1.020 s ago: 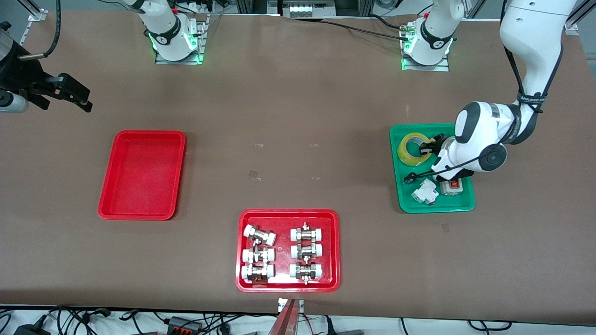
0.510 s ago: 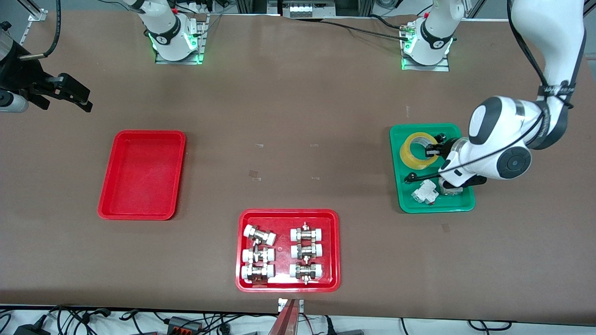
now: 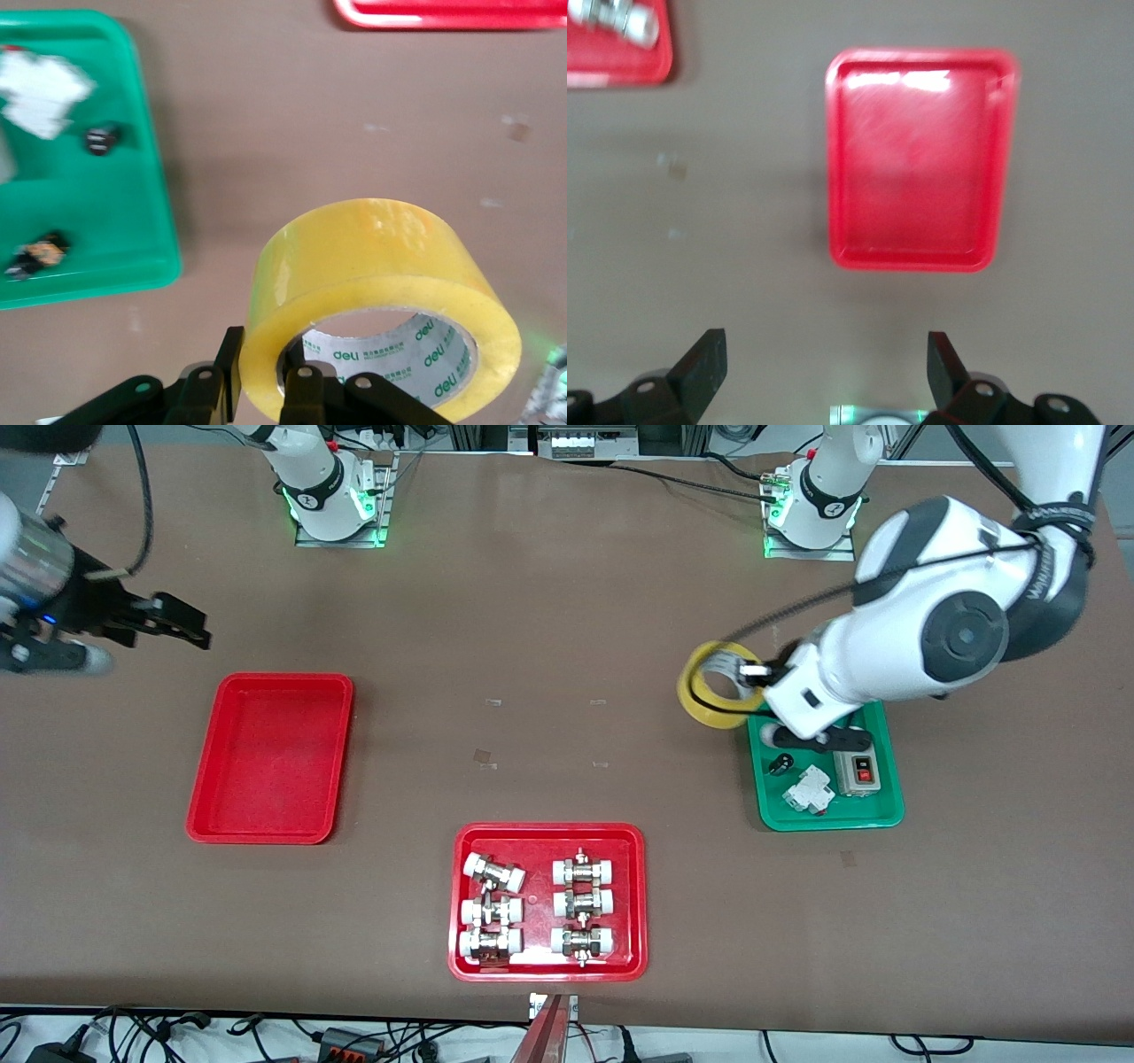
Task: Left arm passes tape to right arm into tray
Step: 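Lift the tape with the left gripper while the right gripper approaches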
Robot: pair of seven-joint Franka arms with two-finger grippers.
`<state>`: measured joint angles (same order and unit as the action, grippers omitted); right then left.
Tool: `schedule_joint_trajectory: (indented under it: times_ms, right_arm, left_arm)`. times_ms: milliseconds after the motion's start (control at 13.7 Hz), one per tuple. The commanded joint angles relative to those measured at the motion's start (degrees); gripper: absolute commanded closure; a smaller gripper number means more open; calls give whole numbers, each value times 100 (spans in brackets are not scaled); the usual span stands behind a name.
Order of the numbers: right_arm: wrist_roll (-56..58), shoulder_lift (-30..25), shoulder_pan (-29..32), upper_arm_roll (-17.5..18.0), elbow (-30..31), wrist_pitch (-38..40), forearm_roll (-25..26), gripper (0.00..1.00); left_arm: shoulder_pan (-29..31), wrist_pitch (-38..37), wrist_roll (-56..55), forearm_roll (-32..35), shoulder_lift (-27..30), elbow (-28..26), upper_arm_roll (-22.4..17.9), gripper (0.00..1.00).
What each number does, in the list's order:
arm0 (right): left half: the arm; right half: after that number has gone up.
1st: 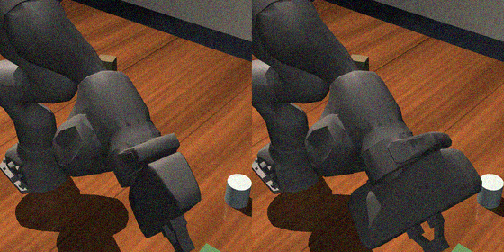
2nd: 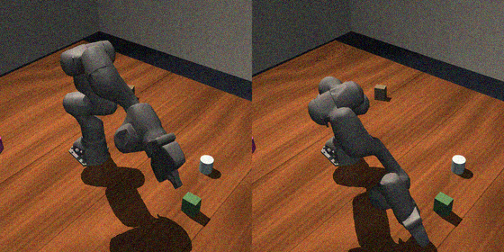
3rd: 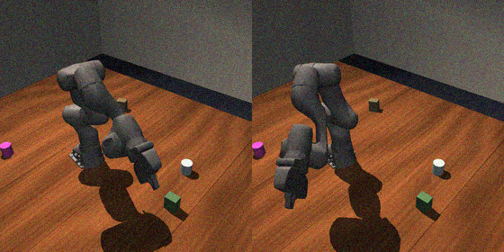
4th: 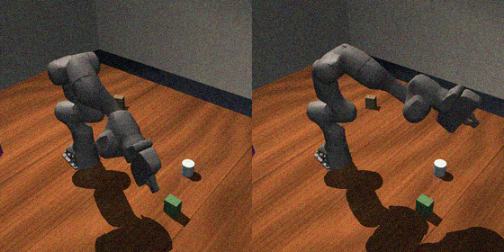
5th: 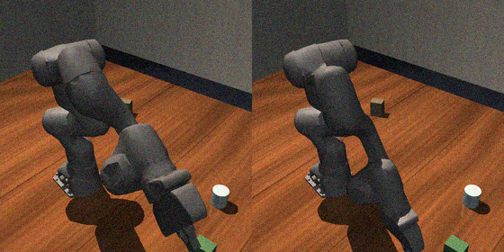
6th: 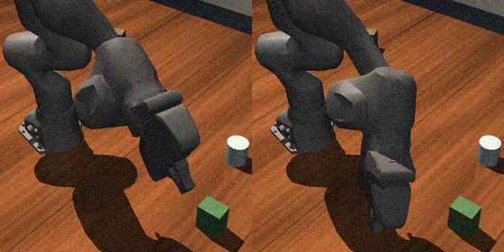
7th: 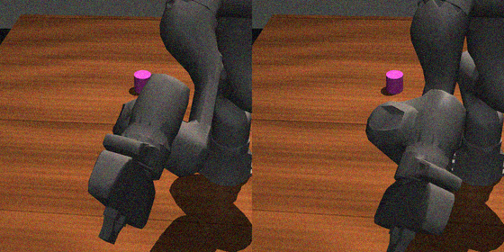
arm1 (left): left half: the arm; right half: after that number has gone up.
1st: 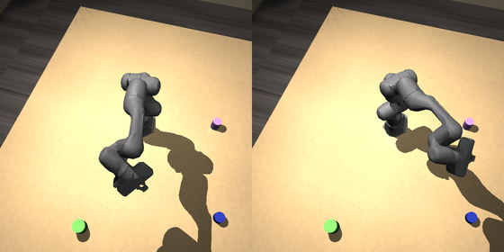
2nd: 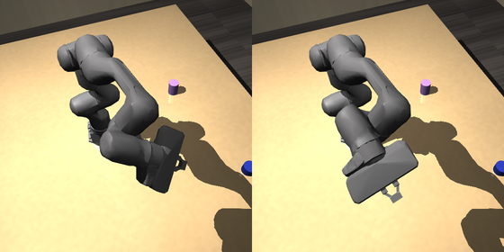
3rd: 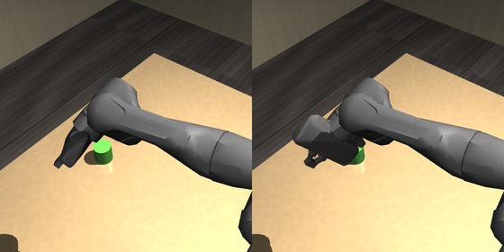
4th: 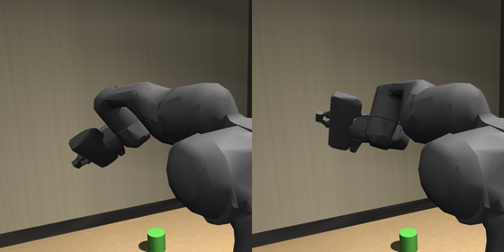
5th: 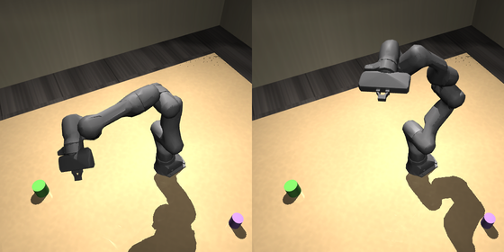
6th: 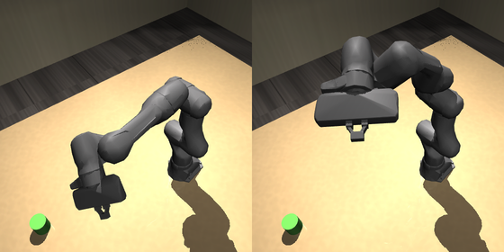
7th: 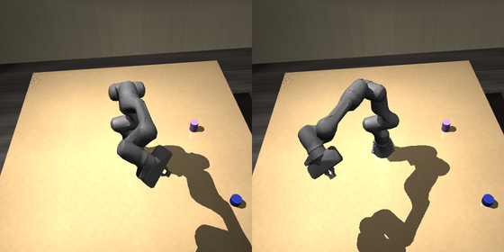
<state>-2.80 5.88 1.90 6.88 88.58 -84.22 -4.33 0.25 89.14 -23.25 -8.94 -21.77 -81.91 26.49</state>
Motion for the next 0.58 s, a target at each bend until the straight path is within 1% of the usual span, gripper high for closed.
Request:
schedule_joint_trajectory:
  times_ms: [0,73,219,364,510]
  right_arm:
    - [787,316,109,-29,-69,257,-741,0]
    - [885,509,135,-29,-69,222,-1241,0]
    - [948,861,188,-29,-69,169,-2173,0]
    - [1227,1160,171,-12,-69,-119,-2860,0]
    - [1719,1459,136,6,-69,-453,-3449,0]
  left_arm:
    - [-437,906,-197,-388,-555,281,40,100]
    - [-621,1503,-441,-546,-774,281,40,100]
    - [-1182,2742,-1371,-626,-1187,290,23,100]
    - [-1596,3903,-2084,-626,-1548,299,-3,100]
    - [-1834,4635,-2813,-644,-1804,342,5,100]
